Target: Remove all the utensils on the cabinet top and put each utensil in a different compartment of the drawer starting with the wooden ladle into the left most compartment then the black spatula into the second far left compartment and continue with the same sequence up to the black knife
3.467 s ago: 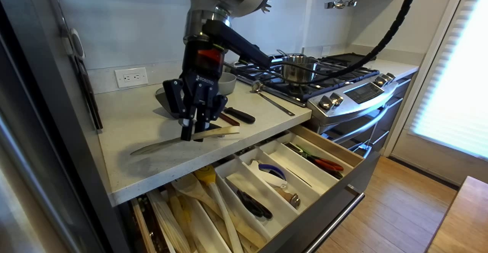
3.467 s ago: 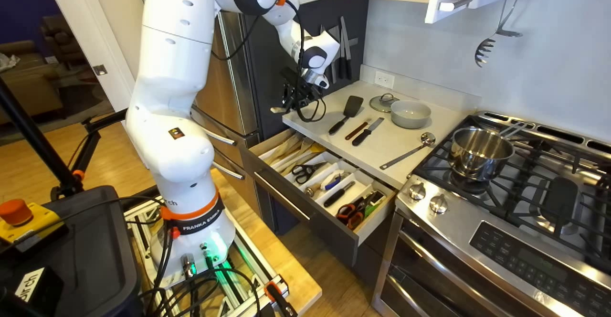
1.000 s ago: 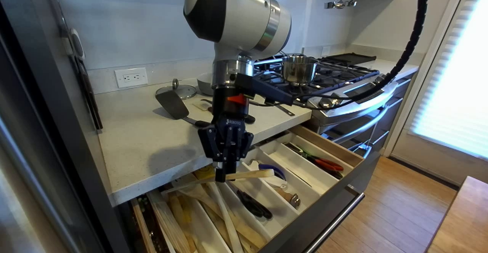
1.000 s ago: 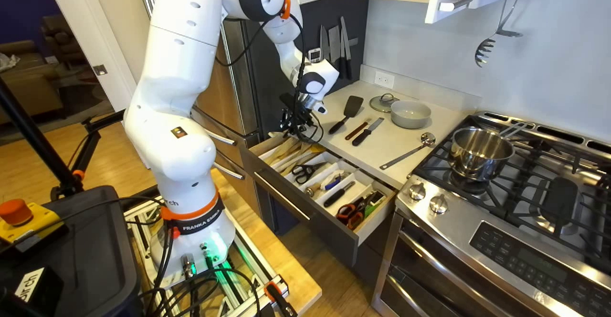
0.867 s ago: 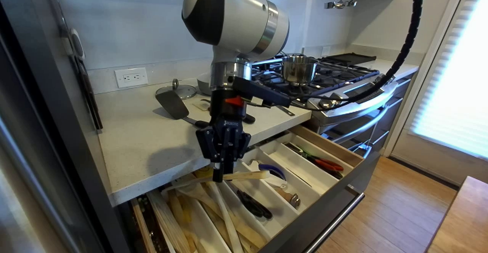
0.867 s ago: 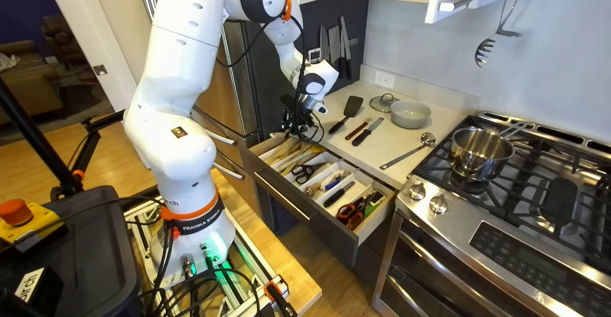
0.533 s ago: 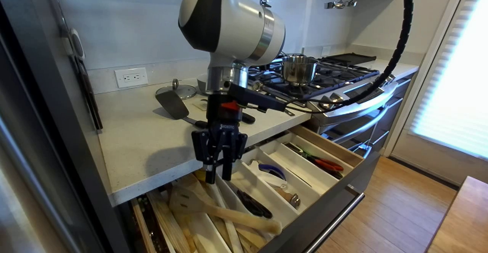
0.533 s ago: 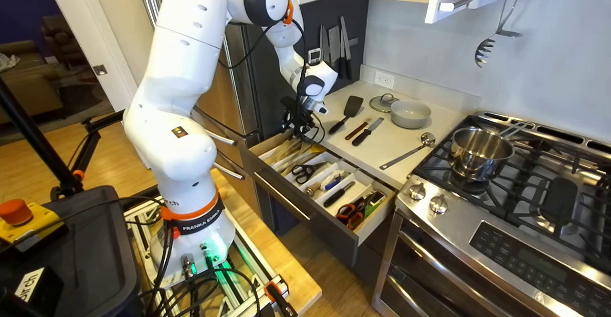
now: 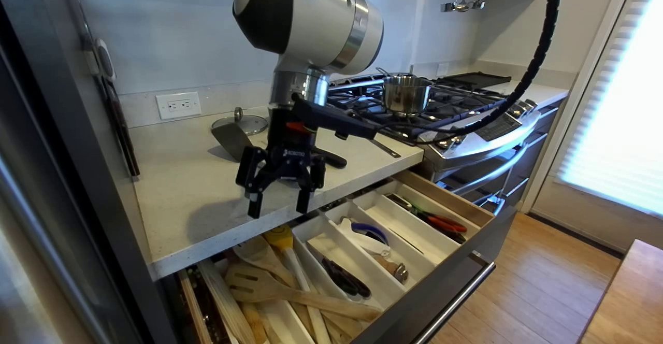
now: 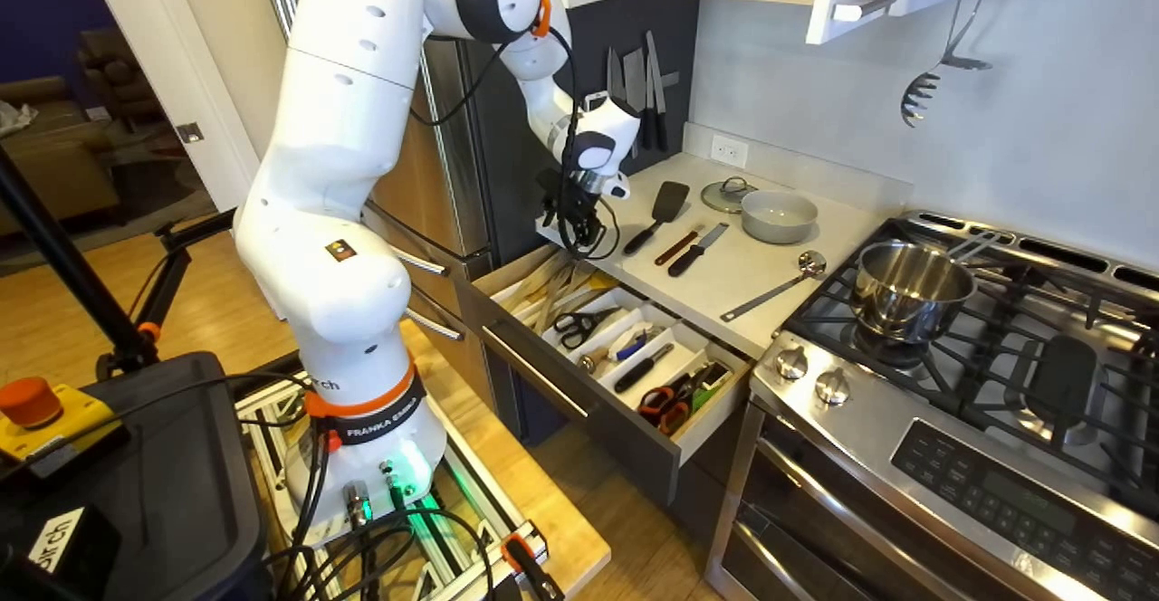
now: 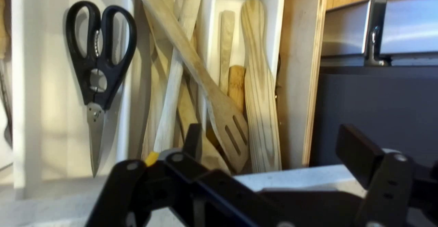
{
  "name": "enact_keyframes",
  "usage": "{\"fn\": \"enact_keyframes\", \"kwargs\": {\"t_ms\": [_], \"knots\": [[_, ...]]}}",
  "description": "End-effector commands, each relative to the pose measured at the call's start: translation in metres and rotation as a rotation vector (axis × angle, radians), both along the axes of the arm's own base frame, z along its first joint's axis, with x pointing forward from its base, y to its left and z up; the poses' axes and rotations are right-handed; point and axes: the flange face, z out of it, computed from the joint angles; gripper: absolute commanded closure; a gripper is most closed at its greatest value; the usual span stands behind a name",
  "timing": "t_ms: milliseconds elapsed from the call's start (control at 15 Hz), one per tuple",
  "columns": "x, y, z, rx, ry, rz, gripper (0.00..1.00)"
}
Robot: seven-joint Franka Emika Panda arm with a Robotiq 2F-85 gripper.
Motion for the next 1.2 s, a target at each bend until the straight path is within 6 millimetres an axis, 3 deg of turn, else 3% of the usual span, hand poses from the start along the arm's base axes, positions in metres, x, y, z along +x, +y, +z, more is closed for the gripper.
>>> {"fn": "enact_keyframes", "kwargs": {"t_ms": [0, 267, 733, 933, 1133], "knots": [[0.015, -0.017, 0.031, -0.058, -0.151, -0.041, 0.0], [0.043, -0.033, 0.043, -0.116, -0.296, -0.054, 0.0], [0.079, -0.06, 0.035, -0.232, -0.435, -0.038, 0.0], [0.096, -0.062, 0.028, -0.261, -0.495, -0.013, 0.0], [0.111, -0.052, 0.018, -0.23, -0.512, -0.028, 0.0]]}}
